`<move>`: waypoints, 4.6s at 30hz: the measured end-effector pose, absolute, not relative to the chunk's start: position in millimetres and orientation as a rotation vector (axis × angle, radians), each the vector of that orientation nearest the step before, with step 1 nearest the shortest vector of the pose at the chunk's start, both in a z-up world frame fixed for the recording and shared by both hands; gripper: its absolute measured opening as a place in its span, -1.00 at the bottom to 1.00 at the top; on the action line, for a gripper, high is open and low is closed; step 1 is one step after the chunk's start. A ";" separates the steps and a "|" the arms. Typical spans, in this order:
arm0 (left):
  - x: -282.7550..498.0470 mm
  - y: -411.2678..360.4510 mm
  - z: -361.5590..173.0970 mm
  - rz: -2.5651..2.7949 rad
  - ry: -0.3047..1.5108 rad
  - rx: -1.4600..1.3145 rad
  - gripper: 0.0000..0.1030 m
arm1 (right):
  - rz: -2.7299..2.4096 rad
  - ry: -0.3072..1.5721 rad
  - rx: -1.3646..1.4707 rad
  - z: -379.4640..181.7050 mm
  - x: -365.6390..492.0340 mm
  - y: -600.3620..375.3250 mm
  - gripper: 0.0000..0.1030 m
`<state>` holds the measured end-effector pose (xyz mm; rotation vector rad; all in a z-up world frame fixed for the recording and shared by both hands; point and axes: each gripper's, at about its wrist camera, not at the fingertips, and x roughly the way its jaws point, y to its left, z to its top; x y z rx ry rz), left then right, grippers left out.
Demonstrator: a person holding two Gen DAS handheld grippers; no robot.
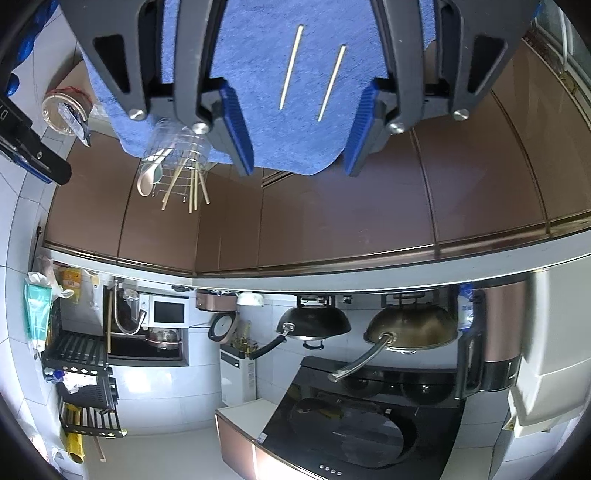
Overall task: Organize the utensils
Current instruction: 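Withdraw both open tools from the holder back over the towel, then grasp a chopstick with the left tool while the right tool grasps the last chopstick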
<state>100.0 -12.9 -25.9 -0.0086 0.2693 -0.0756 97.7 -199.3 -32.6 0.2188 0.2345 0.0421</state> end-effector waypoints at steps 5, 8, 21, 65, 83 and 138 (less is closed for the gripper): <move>92.6 -6.6 -28.5 -0.069 0.278 -0.005 -0.02 | 0.048 0.244 0.215 -34.2 92.4 -195.9 0.01; 88.8 -5.3 -29.3 -0.068 0.281 -0.001 -0.01 | 0.051 0.249 0.210 -34.6 89.6 -194.0 0.05; 88.4 0.8 -34.3 -0.054 0.305 0.004 0.00 | 0.067 0.302 0.180 -43.9 88.2 -184.7 0.24; 212.3 17.5 -125.5 -0.036 0.588 0.001 0.00 | -0.143 0.634 -0.080 -114.8 184.1 -143.8 0.24; 248.8 26.0 -156.9 -0.033 0.657 -0.014 0.00 | -0.125 0.746 -0.150 -152.5 221.1 -124.3 0.24; 439.4 19.5 -242.3 -0.403 1.234 0.098 -0.56 | 0.278 1.248 -0.065 -234.4 444.8 -32.4 -0.71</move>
